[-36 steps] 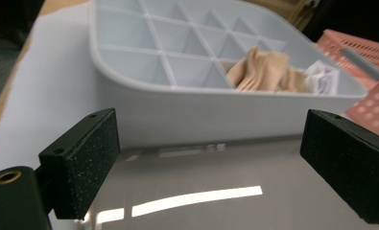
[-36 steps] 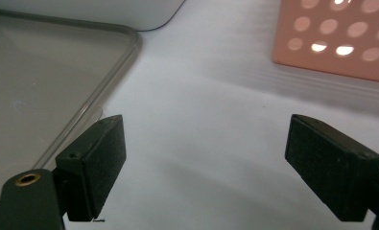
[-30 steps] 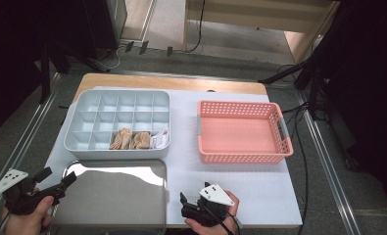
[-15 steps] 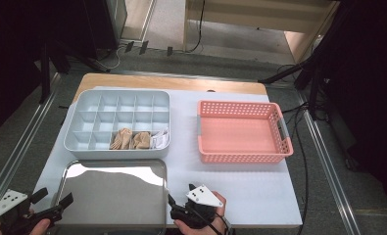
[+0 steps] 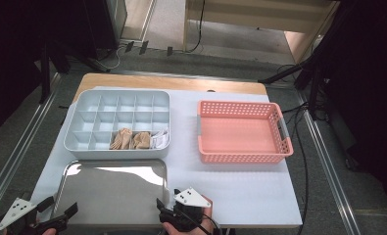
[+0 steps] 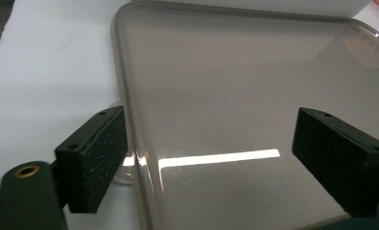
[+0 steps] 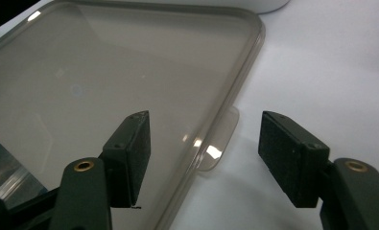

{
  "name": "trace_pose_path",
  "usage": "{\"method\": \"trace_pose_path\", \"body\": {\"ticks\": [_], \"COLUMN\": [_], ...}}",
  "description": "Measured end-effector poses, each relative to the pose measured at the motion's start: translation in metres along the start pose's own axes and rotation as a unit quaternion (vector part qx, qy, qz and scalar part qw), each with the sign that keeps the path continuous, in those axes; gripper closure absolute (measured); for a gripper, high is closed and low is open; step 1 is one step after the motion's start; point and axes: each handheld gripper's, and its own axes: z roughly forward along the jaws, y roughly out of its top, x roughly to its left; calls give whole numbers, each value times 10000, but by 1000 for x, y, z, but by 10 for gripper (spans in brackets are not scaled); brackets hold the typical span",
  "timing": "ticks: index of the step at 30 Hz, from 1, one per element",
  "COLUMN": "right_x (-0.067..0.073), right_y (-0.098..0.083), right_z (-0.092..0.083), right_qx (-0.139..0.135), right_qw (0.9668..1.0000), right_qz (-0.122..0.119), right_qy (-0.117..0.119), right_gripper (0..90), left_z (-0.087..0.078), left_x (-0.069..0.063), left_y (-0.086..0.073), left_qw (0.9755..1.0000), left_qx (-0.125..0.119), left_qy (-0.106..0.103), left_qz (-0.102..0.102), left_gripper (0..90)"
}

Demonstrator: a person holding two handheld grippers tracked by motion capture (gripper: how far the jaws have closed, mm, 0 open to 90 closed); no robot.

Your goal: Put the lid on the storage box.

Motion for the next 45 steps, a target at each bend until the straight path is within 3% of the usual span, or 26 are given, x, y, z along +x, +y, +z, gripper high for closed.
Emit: {"method": "trace_pose_path", "body": {"ticks": [7,10,14,18,22,24,27,29,31,34,37,39,40,41,45], "right_x": [5,5,5,4,2,-2,-12,-20,-24,-25,-27,-27,-27,-27,-25], "right_y": [-3,-4,-5,-3,0,2,3,4,6,7,8,7,7,6,2], "right_z": [2,2,3,5,7,7,6,6,6,7,9,9,10,10,8], "right_qx": [20,12,-26,-95,-153,-110,-47,51,144,245,424,414,397,361,190], "right_qw": [10000,9998,9994,9962,9885,9824,9681,9560,9507,9488,9412,9445,9500,9549,9632], "right_qz": [47,156,285,834,1487,1838,2443,2836,2984,3030,3178,3116,2970,2823,2552], "right_qy": [57,146,217,230,219,314,562,749,827,856,1063,958,875,847,815], "right_gripper": [369,390,405,401,401,415,449,495,512,535,588,668,719,718,722], "left_z": [-3,1,2,2,2,2,1,1,0,0,0,0,0,0,0], "left_x": [1,5,3,1,1,3,4,5,7,7,7,8,8,8,8], "left_y": [0,-2,-2,-3,-3,-3,-2,-3,-2,-3,-3,-3,-3,-3,-3], "left_qw": [9993,9994,9995,9993,9992,9994,9996,9997,9997,9997,9996,9996,9996,9996,9996], "left_qx": [-115,106,109,134,140,92,69,66,69,58,43,25,34,25,19], "left_qy": [321,230,297,362,372,313,192,145,81,73,61,46,37,44,39], "left_qz": [-153,-222,-98,-5,-24,-146,-176,-177,-237,-245,-255,-280,-276,-277,-281], "left_gripper": [105,105,100,101,101,101,135,143,143,143,143,144,144,144,143]}}
